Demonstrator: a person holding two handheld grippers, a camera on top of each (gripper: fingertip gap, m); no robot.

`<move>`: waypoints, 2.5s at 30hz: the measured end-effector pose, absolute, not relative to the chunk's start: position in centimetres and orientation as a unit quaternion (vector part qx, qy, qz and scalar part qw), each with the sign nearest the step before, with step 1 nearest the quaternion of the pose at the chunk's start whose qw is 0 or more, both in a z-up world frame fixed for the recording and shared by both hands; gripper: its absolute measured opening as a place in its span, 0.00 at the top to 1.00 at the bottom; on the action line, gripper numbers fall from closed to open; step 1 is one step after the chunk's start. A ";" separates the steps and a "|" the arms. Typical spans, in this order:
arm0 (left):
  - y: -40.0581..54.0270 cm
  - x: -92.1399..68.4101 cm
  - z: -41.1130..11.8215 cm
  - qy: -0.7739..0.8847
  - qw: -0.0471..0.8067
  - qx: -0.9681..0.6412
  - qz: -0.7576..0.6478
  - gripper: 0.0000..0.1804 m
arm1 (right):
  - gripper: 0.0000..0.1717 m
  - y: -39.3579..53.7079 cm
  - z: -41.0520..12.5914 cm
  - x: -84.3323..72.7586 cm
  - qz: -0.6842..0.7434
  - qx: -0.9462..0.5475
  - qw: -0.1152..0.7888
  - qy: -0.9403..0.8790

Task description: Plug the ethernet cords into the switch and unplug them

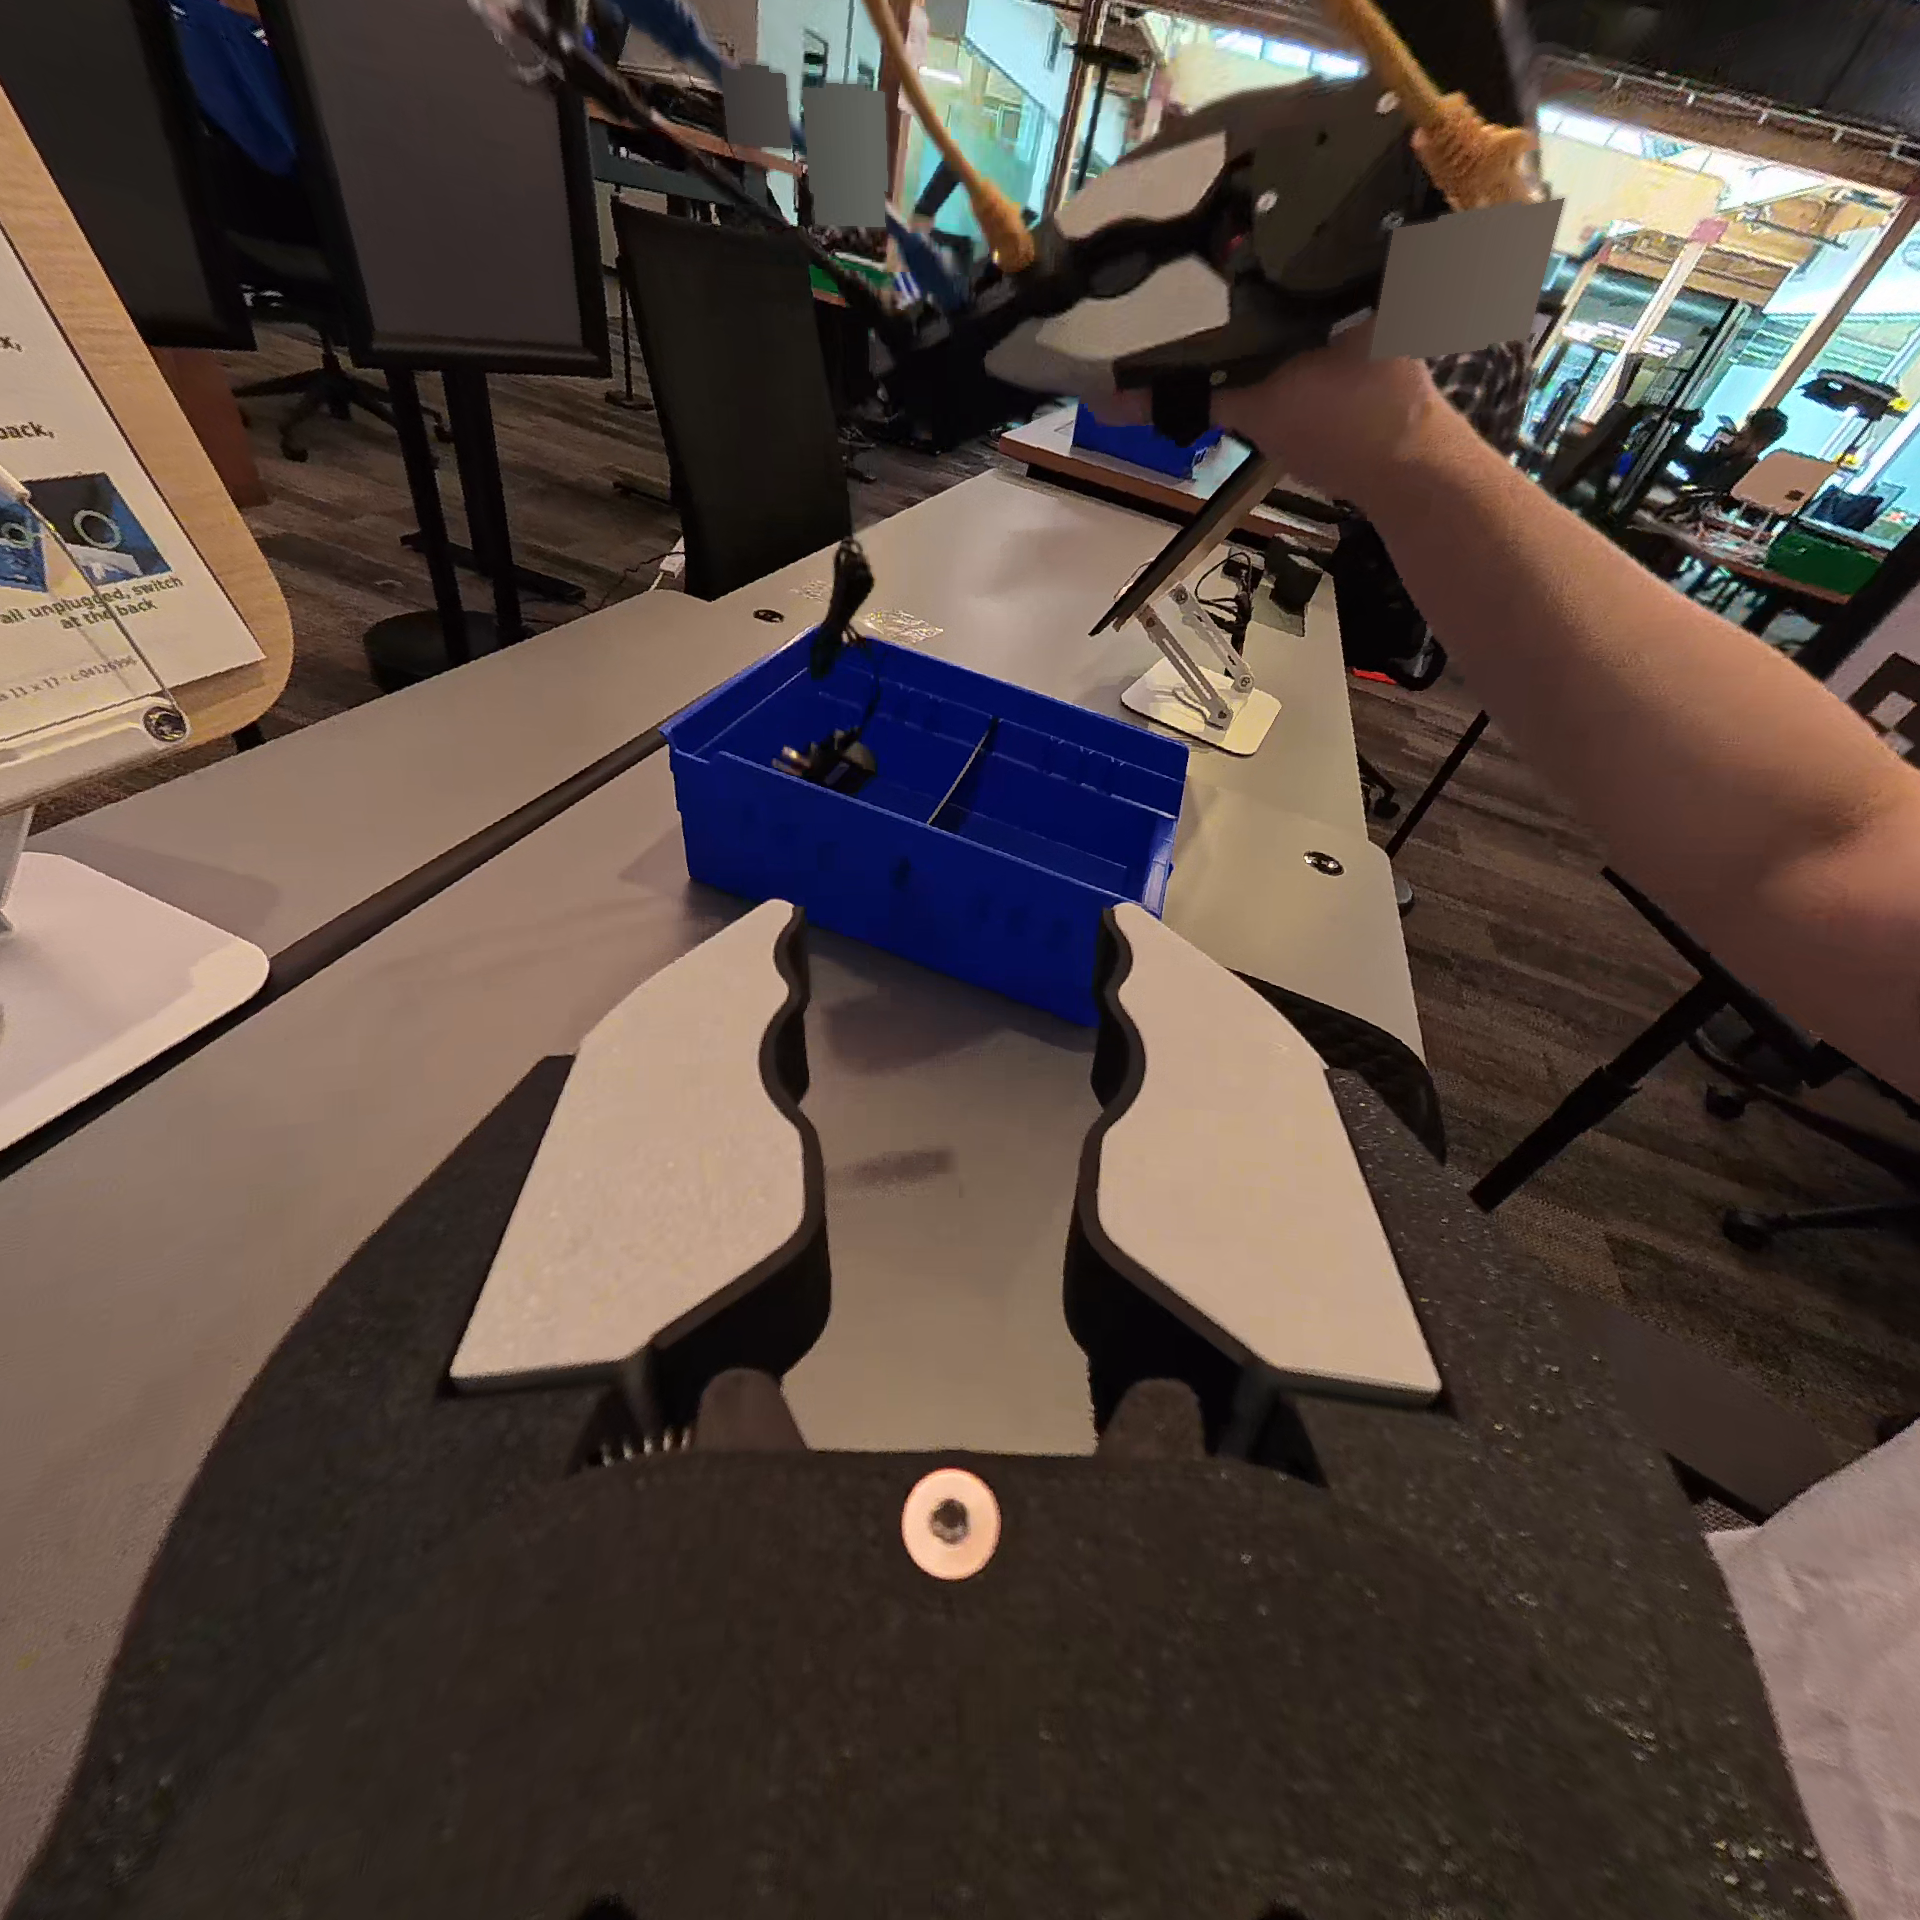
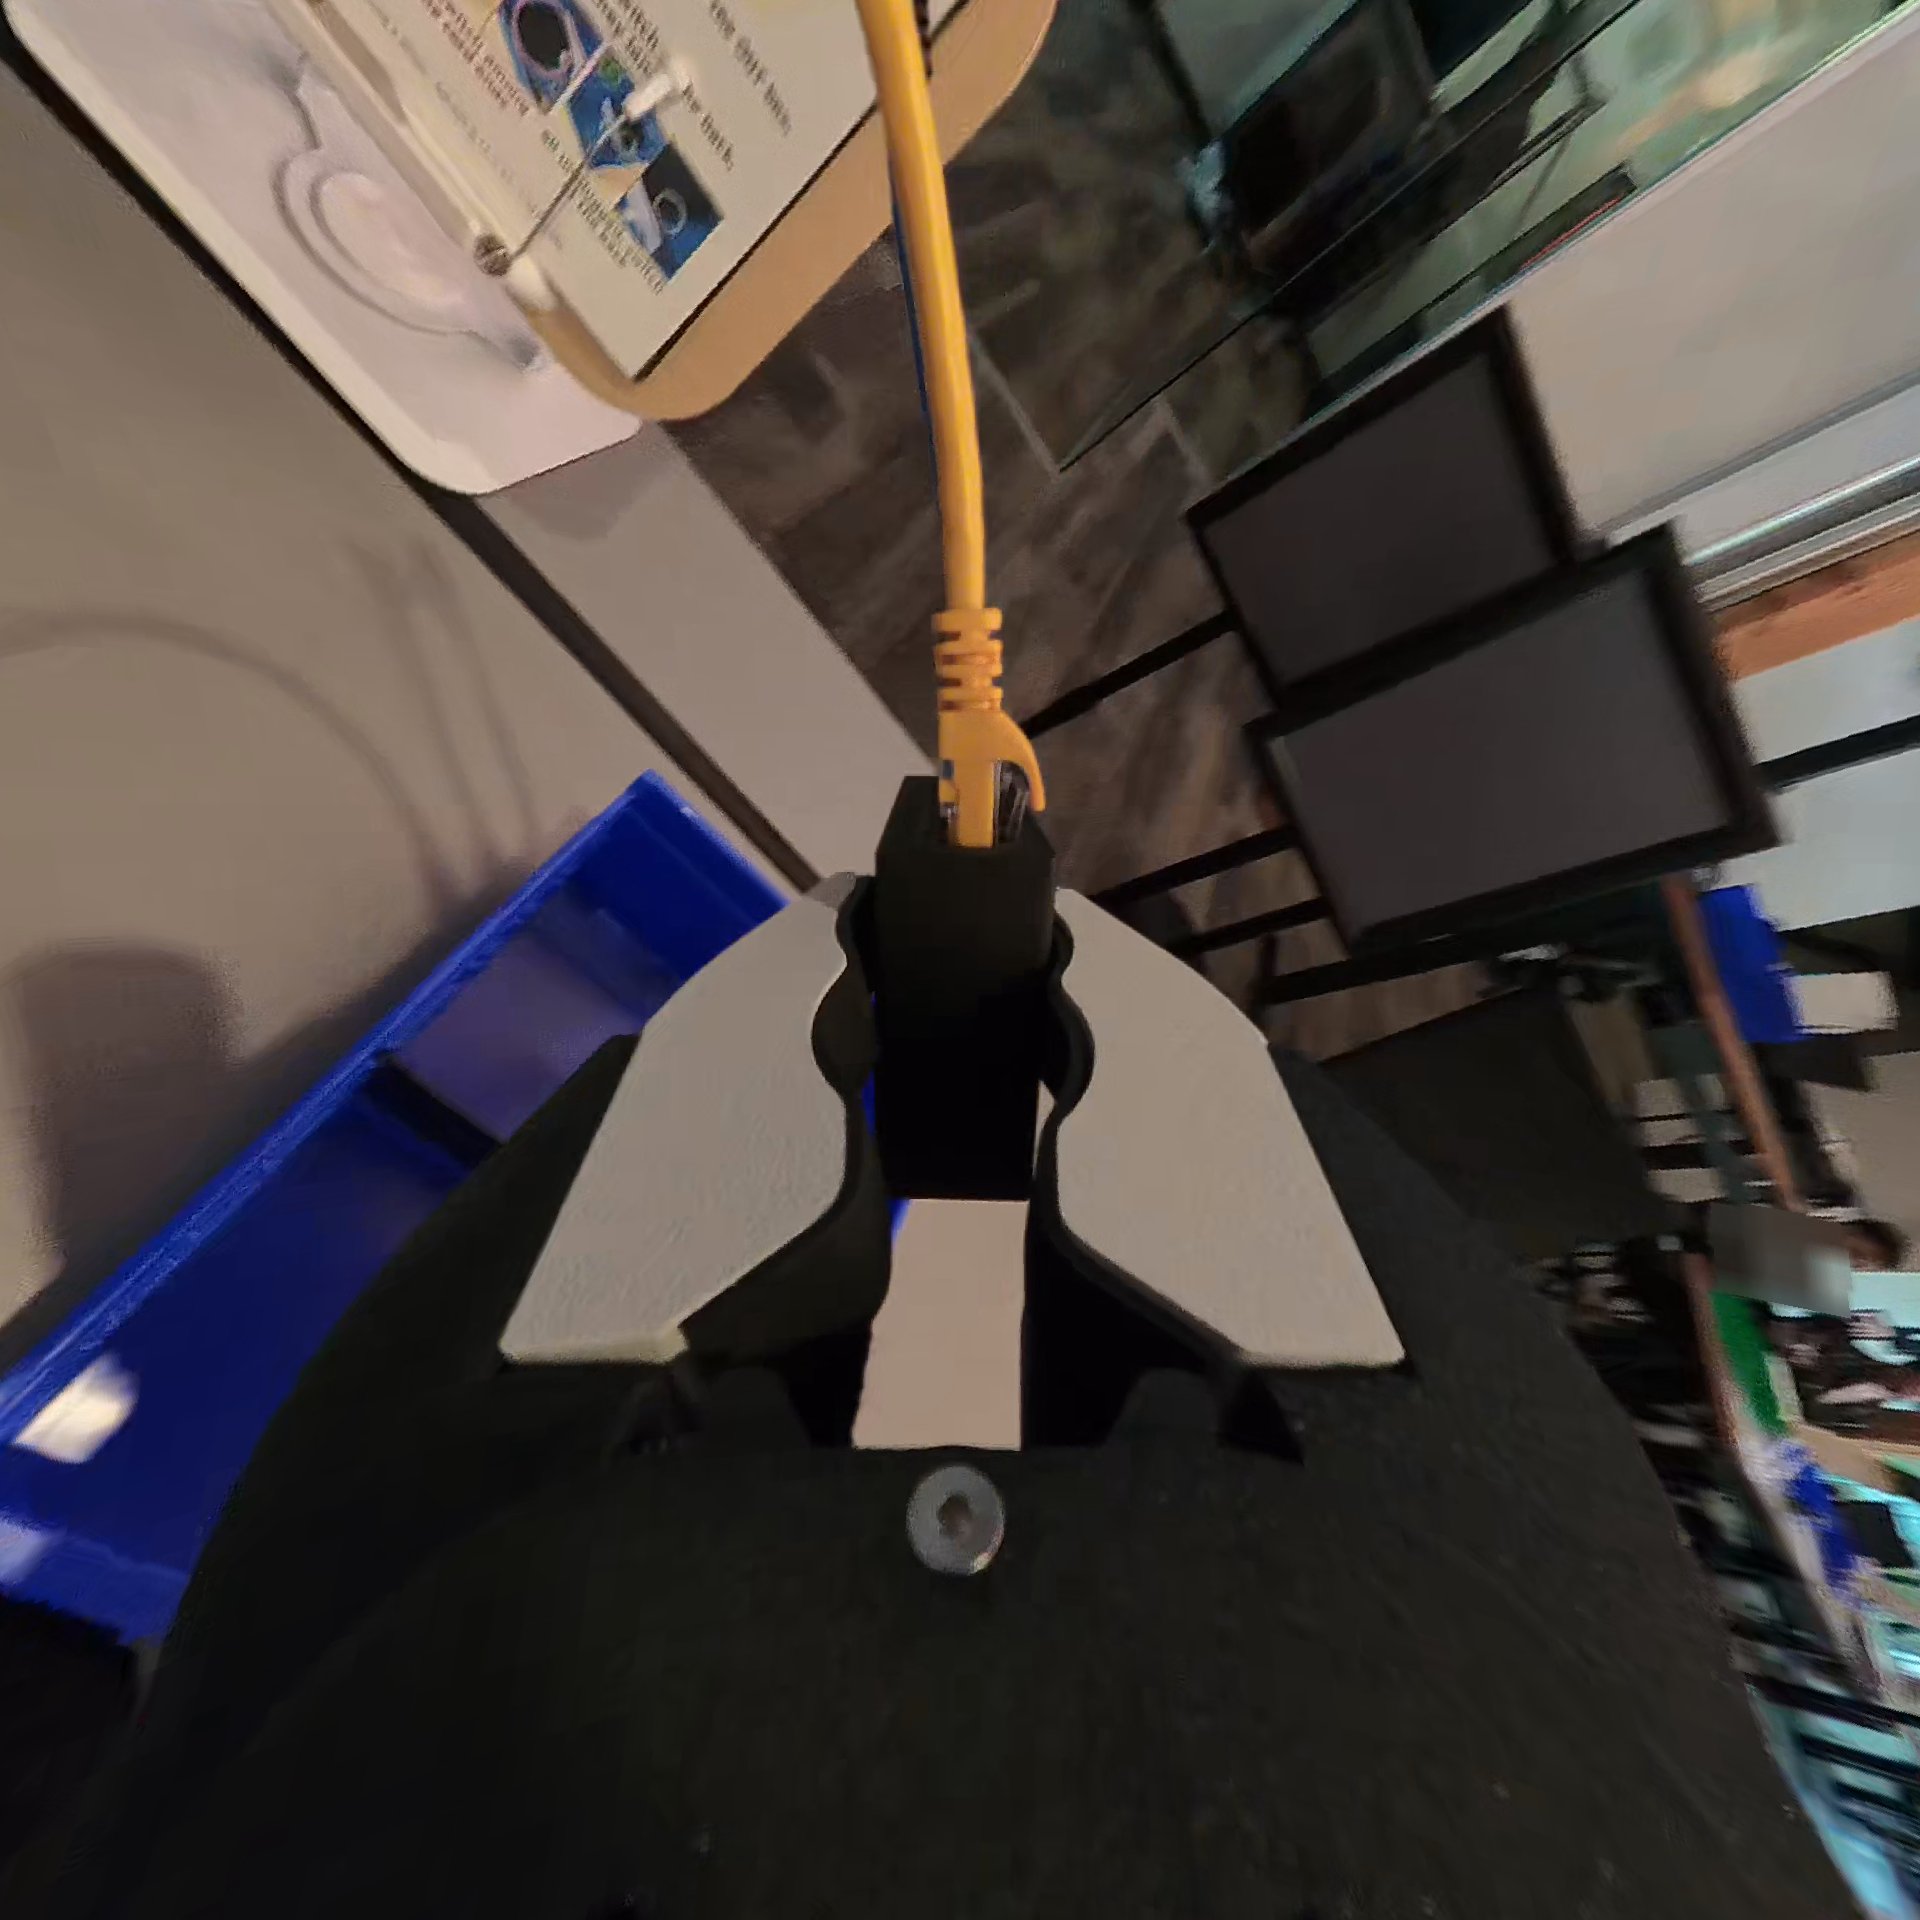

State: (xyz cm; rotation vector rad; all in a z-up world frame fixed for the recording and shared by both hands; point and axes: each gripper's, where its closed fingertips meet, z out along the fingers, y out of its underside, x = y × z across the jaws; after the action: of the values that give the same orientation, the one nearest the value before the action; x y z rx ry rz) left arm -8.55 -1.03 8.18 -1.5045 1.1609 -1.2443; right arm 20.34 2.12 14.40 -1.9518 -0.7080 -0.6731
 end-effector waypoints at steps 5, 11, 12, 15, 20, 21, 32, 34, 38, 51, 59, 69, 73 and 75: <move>-1.0 -8.5 8.0 0.463 0.420 -0.602 -0.497 0.71 | 0.84 2.3 9.3 22.1 -0.127 -0.844 0.457 -0.250; -1.0 -8.2 7.6 0.466 0.415 -0.606 -0.494 0.71 | 0.84 2.5 5.3 24.4 -0.020 -0.874 0.433 -0.219; -1.0 -8.2 7.5 0.466 0.414 -0.606 -0.494 0.71 | 0.84 2.5 4.6 24.9 -0.024 -0.878 0.423 -0.221; -0.9 -8.1 7.3 0.467 0.412 -0.608 -0.492 0.71 | 0.84 2.7 2.3 26.3 -0.049 -0.892 0.381 -0.239; -0.7 -7.9 6.7 0.468 0.407 -0.615 -0.487 0.71 | 0.84 3.3 -0.9 26.9 -0.011 -0.907 0.343 -0.245; -0.6 -7.8 6.5 0.468 0.406 -0.616 -0.487 0.71 | 0.84 3.4 -1.5 27.0 -0.004 -0.909 0.337 -0.244; -0.5 -7.7 6.3 0.468 0.403 -0.618 -0.485 0.71 | 0.83 3.6 -4.7 27.3 0.030 -0.916 0.268 -0.298; -0.5 -7.7 6.2 0.470 0.404 -0.618 -0.484 0.71 | 0.83 3.5 -5.2 27.0 0.053 -0.919 0.254 -0.298; -0.7 -7.6 6.2 0.474 0.404 -0.618 -0.480 0.71 | 0.83 3.3 -6.0 26.0 0.133 -0.921 0.245 -0.273; -1.1 -6.8 4.9 0.486 0.387 -0.624 -0.475 0.71 | 0.84 3.5 -6.9 26.3 0.230 -0.915 0.260 -0.204; -1.3 -6.7 4.9 0.487 0.385 -0.623 -0.476 0.71 | 0.80 4.5 -5.6 28.5 0.185 -0.914 0.310 -0.187; -1.6 -6.6 4.9 0.491 0.384 -0.620 -0.476 0.71 | 0.81 4.4 -4.4 33.9 0.082 -0.924 0.354 -0.116; -1.7 -6.6 5.0 0.491 0.385 -0.620 -0.475 0.71 | 0.80 3.9 -4.9 36.5 0.009 -0.942 0.322 -0.093; -1.7 -6.7 5.0 0.491 0.386 -0.620 -0.474 0.71 | 0.82 3.2 -5.4 38.1 -0.038 -0.956 0.276 -0.089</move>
State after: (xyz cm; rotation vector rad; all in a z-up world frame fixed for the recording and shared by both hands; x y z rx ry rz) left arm -6.66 -1.67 5.05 -1.5794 1.2506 -1.2077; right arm 38.09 3.24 -5.35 -2.5694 -0.2382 -0.1033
